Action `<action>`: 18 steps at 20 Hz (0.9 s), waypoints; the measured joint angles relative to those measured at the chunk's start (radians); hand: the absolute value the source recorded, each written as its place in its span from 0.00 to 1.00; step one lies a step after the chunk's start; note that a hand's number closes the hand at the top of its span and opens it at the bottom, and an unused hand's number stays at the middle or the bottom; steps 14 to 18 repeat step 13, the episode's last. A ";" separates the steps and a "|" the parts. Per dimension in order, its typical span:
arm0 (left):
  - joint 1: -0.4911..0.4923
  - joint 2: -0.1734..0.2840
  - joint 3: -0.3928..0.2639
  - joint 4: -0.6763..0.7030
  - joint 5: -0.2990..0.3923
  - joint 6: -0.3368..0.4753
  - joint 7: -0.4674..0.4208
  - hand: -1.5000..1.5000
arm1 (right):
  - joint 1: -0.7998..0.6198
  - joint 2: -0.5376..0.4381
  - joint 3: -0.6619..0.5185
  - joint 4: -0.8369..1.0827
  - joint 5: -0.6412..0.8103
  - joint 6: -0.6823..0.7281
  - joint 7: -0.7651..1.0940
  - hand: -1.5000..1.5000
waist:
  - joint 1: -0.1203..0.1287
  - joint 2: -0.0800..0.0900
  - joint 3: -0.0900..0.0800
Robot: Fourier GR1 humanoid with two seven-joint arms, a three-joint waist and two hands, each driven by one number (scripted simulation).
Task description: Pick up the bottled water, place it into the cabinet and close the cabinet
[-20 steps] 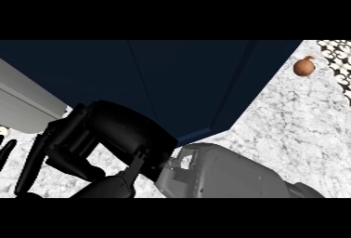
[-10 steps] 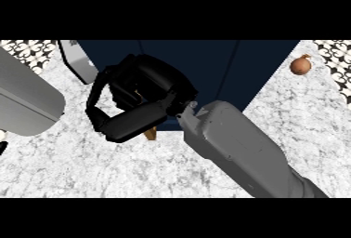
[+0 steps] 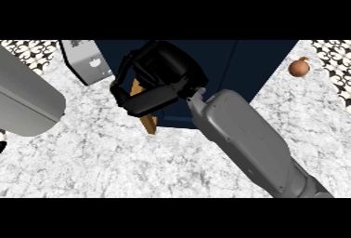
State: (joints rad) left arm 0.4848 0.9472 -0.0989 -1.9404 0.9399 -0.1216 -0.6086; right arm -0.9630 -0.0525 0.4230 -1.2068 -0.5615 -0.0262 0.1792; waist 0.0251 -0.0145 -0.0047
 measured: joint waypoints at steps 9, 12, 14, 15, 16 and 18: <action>-0.029 -0.019 -0.007 -0.039 -0.006 0.024 0.047 0.00 | -0.009 -0.006 -0.014 0.033 0.024 0.028 -0.035 0.00 | 0.006 -0.005 -0.008; -0.039 -0.018 -0.002 -0.047 -0.003 0.023 0.061 0.00 | -0.015 -0.011 -0.016 0.044 0.030 0.042 -0.045 0.00 | 0.009 -0.005 -0.009; -0.046 -0.020 -0.003 -0.048 -0.001 0.027 0.067 0.00 | -0.015 -0.012 -0.016 0.049 0.036 0.049 -0.058 0.00 | 0.009 -0.005 -0.010; -0.046 -0.020 -0.003 -0.048 -0.001 0.027 0.067 0.00 | -0.015 -0.012 -0.016 0.049 0.036 0.049 -0.058 0.00 | 0.009 -0.005 -0.010; -0.046 -0.020 -0.003 -0.048 -0.001 0.027 0.067 0.00 | -0.015 -0.012 -0.016 0.049 0.036 0.049 -0.058 0.00 | 0.009 -0.005 -0.010; -0.046 -0.020 -0.003 -0.048 -0.001 0.027 0.067 0.00 | -0.015 -0.012 -0.016 0.049 0.036 0.049 -0.058 0.00 | 0.009 -0.005 -0.010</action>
